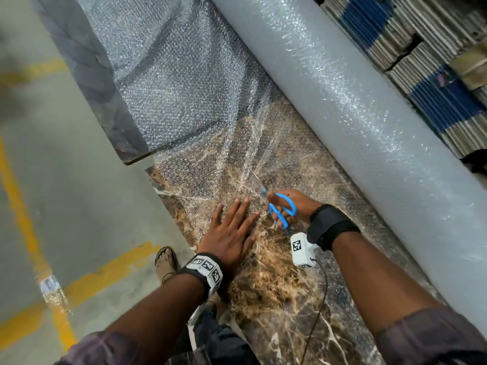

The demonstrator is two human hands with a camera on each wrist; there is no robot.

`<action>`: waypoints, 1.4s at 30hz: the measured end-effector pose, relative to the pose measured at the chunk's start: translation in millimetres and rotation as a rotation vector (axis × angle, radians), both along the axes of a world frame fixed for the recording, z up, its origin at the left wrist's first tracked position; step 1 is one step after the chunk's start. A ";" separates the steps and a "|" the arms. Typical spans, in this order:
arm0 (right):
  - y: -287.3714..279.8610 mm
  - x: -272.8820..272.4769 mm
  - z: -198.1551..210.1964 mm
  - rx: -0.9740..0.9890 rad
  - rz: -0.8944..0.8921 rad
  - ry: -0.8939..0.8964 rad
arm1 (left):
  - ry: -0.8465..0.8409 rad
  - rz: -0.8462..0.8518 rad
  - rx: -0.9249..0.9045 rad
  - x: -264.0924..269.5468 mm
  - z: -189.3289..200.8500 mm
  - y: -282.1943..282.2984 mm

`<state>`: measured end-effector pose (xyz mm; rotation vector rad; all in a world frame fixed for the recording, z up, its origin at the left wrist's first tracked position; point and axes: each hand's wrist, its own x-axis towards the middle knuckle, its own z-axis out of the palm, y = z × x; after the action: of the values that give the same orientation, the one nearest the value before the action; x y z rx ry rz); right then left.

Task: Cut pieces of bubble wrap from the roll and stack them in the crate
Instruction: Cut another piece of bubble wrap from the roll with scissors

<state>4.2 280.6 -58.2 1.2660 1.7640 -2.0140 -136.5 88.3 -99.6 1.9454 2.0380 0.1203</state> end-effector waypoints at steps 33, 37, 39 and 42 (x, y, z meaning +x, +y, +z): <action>11.0 -37.6 3.4 0.090 -0.014 0.017 | -0.023 0.009 0.001 0.3 3.3 0.6; 12.3 -40.4 5.9 0.142 -0.018 0.038 | -0.015 0.004 0.000 0.3 2.3 1.4; 12.6 -40.3 3.8 0.160 -0.029 0.032 | -0.020 0.007 0.004 0.0 1.7 1.4; 13.6 -38.7 -0.5 0.164 -0.045 0.029 | -0.023 0.008 0.013 0.0 2.0 1.7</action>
<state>-34.5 294.2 -58.7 1.3406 1.9665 -1.9551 -136.4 90.1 -97.7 1.9351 2.0348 0.1580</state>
